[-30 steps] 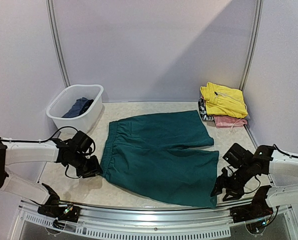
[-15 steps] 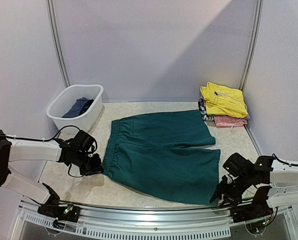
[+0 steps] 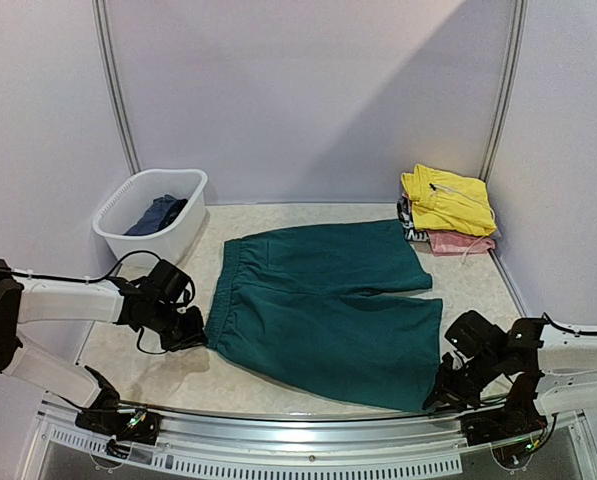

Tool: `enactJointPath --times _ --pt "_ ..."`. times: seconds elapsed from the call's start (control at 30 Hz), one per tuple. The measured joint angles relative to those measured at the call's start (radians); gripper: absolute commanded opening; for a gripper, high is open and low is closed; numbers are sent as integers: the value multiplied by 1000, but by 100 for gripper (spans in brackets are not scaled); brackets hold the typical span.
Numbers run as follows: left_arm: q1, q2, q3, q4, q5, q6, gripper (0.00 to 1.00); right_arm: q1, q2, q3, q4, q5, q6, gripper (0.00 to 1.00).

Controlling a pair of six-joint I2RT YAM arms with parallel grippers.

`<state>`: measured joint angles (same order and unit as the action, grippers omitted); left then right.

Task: Fold and stack the mixed laundry pile
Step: Pick up the flattened shorts from the center of the board, then fold the flattened shorts at the center of the board.

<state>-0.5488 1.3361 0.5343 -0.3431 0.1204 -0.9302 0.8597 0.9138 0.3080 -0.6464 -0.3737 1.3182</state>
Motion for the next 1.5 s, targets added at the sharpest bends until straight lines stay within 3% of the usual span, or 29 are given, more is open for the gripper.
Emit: enactJointPath --times 0.4,0.73,0.93,1.27,1.5 --pt "-15 -54 23 -95 -8 -10 0 3 2 98 -109 13 -27 0" --pt "-26 -278 25 -270 -13 -71 0 3 10 328 -298 52 -71 0" --pt "-27 -332 53 -354 3 -128 0 3 73 494 -434 111 -89 0" --pt "-27 -268 309 -526 -12 -137 0 -23 299 898 -644 278 -166 0" --pt "-27 -148 495 -644 -53 -104 0 -160 404 1128 -680 365 -277 0"
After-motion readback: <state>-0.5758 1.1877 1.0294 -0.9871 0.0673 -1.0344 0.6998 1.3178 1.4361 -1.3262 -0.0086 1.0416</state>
